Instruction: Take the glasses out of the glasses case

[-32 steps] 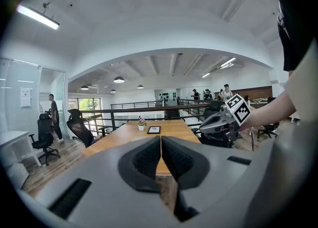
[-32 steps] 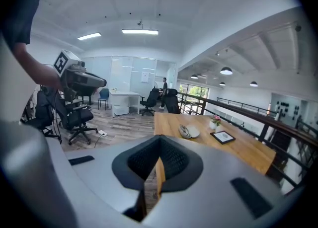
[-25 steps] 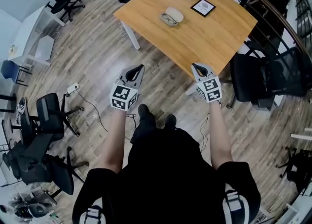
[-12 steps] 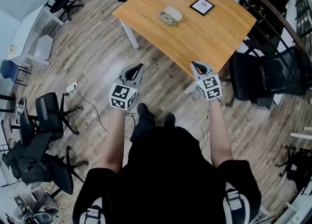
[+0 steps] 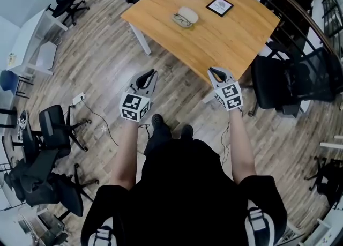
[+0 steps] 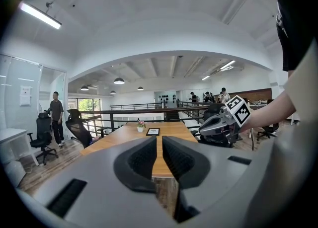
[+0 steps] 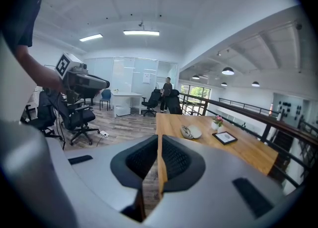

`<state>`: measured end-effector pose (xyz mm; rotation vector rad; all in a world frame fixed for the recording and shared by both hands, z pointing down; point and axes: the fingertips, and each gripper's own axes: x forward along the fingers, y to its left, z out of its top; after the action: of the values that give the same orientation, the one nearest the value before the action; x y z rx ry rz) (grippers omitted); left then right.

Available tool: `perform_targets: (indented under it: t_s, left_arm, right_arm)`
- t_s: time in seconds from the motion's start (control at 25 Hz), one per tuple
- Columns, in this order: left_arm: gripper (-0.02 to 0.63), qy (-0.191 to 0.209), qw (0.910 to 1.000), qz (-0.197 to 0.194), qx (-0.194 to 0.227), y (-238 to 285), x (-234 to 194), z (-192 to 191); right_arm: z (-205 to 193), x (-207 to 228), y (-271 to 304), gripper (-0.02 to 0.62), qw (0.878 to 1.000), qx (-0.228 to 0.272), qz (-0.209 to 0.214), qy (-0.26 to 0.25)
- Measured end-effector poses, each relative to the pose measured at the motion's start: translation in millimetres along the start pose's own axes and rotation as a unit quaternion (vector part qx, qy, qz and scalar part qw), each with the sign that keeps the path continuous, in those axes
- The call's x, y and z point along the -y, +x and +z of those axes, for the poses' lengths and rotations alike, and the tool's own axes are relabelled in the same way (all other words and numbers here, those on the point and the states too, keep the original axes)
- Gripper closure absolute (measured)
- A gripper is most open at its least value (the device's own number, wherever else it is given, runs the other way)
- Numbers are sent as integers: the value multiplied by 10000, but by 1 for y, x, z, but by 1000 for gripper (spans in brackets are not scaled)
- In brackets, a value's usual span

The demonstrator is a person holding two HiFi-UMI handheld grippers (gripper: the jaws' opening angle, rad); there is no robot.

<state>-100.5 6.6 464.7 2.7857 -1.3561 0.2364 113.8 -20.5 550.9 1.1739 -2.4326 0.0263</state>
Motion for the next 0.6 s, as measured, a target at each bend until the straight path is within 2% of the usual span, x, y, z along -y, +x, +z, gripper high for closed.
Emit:
perform_targets:
  t_s: [0.28, 0.36, 0.48, 0.6]
  left_arm:
    - [566, -89, 9999, -131, 51, 3, -10, -2]
    - [482, -93, 9998, -190, 50, 5, -14, -2]
    - [440, -85, 9996, -251, -6, 9, -23, -4]
    - [363, -92, 9994, -324, -25, 13, -32, -3]
  right_arm:
    - [3, -3, 7, 498, 10000, 8, -45, 30]
    - [5, -2, 10, 470, 10000, 12, -83, 38]
    - [10, -3, 16, 438, 9999, 15, -124, 62]
    - [15, -5, 24, 406, 9998, 51, -124, 118]
